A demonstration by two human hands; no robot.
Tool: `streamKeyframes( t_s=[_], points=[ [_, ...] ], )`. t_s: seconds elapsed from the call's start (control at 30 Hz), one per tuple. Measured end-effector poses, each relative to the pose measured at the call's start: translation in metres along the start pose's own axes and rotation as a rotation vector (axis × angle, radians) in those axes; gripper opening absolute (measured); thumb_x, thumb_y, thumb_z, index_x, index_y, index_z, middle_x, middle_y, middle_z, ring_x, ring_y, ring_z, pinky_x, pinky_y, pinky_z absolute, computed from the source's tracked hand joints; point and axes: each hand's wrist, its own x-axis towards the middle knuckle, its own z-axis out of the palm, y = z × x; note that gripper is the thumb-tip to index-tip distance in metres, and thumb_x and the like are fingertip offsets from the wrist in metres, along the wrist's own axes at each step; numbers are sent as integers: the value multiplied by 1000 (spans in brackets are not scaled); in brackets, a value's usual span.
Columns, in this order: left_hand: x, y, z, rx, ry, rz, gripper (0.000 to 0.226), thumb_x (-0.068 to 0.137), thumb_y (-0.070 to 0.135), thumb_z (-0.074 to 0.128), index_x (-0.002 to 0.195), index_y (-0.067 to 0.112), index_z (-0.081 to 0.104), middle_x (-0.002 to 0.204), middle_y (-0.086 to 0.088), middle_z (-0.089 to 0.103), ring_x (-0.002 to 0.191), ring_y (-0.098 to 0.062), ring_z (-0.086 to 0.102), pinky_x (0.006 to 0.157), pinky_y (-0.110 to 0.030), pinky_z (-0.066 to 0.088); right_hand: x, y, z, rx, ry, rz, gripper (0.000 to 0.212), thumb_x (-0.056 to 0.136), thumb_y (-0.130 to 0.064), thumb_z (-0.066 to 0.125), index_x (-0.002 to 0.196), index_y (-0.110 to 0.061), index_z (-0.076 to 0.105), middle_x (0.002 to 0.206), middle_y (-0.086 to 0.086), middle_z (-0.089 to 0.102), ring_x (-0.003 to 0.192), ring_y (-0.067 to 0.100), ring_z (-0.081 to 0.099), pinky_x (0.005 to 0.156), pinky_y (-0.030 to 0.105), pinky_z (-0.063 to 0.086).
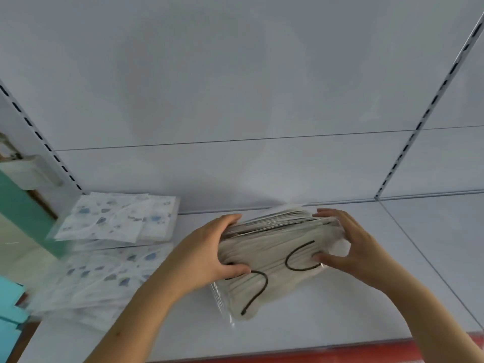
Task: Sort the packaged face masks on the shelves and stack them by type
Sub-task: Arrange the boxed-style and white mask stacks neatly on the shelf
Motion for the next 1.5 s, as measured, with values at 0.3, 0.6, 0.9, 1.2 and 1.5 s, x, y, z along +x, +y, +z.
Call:
streamKeyframes(
  t_s=[0.3,0.6,0.9,1.2,1.5],
  points=[
    [-26,-28,27,-311,-17,-53,117,60,57,92,152,55,19,148,46,30,134,21,34,111,-10,32,15,22,12,110,-51,74,108,49,-68,86,141,-28,46,125,-32,53,114,1,59,98,26,49],
    [-29,-23,41,-239,71,33,85,79,32,85,144,56,36,155,33,27,142,13,31,116,-26,39,36,24,6,10,-220,-298,74,74,-50,81,136,-22,51,153,-23,28,151,15,17,117,18,26],
    [-42,-29,36,-215,174,42,77,80,41,82,143,57,41,160,29,19,146,5,30,114,-17,35,41,24,14,78,-270,-266,73,69,-10,86,132,-16,49,125,-5,62,113,18,64,95,39,52],
    [-40,-25,38,-457,222,-186,127,60,74,79,152,60,-7,152,17,40,135,8,44,116,-19,34,52,7,23,80,-245,-413,68,79,-54,76,131,-15,55,138,-8,51,135,18,46,110,32,40],
    [-41,-24,38,-588,203,-168,121,65,48,85,158,40,9,132,40,53,126,12,52,103,-4,36,33,9,28,274,-386,-271,76,84,-36,78,150,-33,39,149,-15,46,141,14,41,115,27,34]
  ],
)
